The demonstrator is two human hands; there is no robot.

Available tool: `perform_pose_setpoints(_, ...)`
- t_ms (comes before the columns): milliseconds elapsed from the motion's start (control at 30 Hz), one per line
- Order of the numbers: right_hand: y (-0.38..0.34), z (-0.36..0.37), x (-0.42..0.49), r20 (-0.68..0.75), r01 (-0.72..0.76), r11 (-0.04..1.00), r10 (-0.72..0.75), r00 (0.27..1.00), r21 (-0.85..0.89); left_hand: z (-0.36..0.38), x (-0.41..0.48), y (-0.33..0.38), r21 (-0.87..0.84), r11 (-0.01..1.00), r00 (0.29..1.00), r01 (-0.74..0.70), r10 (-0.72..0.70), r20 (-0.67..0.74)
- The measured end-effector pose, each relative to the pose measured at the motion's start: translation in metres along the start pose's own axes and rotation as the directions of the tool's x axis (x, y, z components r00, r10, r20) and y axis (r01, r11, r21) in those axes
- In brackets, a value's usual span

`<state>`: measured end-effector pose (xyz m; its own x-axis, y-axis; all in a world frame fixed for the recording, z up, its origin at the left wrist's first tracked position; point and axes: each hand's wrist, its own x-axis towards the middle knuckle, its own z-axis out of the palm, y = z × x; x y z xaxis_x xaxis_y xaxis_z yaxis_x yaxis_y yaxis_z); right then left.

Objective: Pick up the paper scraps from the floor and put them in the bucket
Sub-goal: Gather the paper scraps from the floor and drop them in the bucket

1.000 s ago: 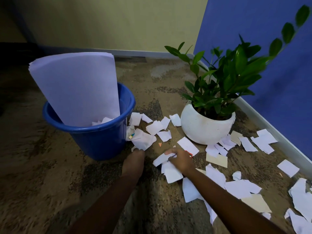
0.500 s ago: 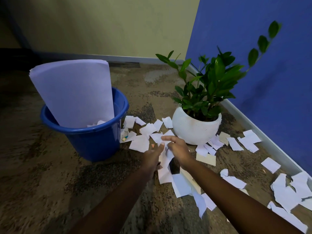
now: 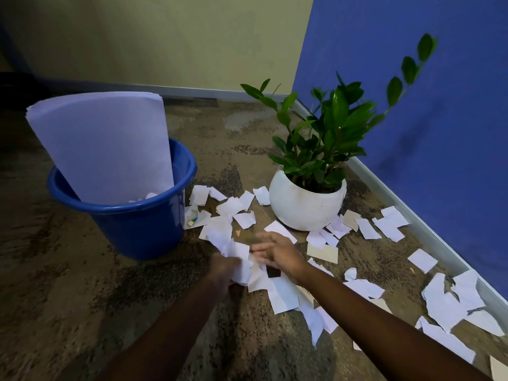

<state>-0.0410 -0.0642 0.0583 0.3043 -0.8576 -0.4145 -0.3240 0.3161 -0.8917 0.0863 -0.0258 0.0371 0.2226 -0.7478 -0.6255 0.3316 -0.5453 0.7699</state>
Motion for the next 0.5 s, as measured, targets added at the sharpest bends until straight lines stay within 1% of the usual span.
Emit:
perform_pose_setpoints(33, 0.005, -0.007, 0.000, 0.016, 0.061, 0.969, -0.059, 0.998, -0.239, -0.004, 0.003, -0.002, 0.054, 0.998, 1.000, -0.012, 0.014, -0.026)
perform_pose_setpoints(67, 0.012, -0.014, 0.001, 0.110, 0.144, 0.843, -0.101, 0.989, -0.518, -0.007, 0.005, -0.003, 0.101, 0.995, 0.998, -0.013, 0.018, -0.054)
perform_pose_setpoints(100, 0.021, -0.020, 0.002, 0.249, 0.235, 0.644, -0.072, 0.966, -0.728, -0.010, 0.008, -0.004, 0.136, 0.991, 0.997, -0.008, 0.019, -0.080)
perform_pose_setpoints(133, 0.030, -0.024, 0.003, 0.353, 0.312, 0.444, 0.011, 0.936, -0.840, -0.012, 0.010, -0.004, 0.165, 0.986, 0.995, -0.007, 0.024, -0.099)
perform_pose_setpoints(167, 0.037, -0.025, 0.003, 0.402, 0.358, 0.297, 0.102, 0.910, -0.885, -0.014, 0.011, -0.004, 0.183, 0.983, 0.993, -0.009, 0.030, -0.111)
perform_pose_setpoints(200, 0.041, -0.023, 0.002, 0.421, 0.388, 0.203, 0.158, 0.893, -0.899, -0.015, 0.011, -0.002, 0.194, 0.981, 0.993, -0.008, 0.031, -0.115)
perform_pose_setpoints(233, 0.043, -0.020, 0.002, 0.428, 0.405, 0.151, 0.186, 0.885, -0.902, -0.017, 0.010, -0.001, 0.202, 0.979, 0.993, -0.003, 0.026, -0.112)
perform_pose_setpoints(267, 0.042, -0.017, 0.003, 0.428, 0.412, 0.121, 0.198, 0.882, -0.903, -0.018, 0.010, 0.000, 0.208, 0.978, 0.994, 0.005, 0.018, -0.110)
perform_pose_setpoints(367, 0.034, -0.012, 0.010, 0.418, 0.411, 0.081, 0.234, 0.878, -0.908, -0.021, 0.007, 0.002, 0.219, 0.975, 0.994, 0.042, -0.018, -0.111)
perform_pose_setpoints(433, 0.028, -0.010, 0.014, 0.416, 0.417, 0.052, 0.248, 0.875, -0.907, -0.023, 0.005, 0.002, 0.211, 0.977, 0.993, 0.044, -0.019, -0.119)
perform_pose_setpoints(500, 0.025, -0.010, 0.015, 0.413, 0.410, 0.066, 0.246, 0.877, -0.910, -0.026, 0.004, 0.001, 0.209, 0.977, 0.991, 0.032, -0.005, -0.131)
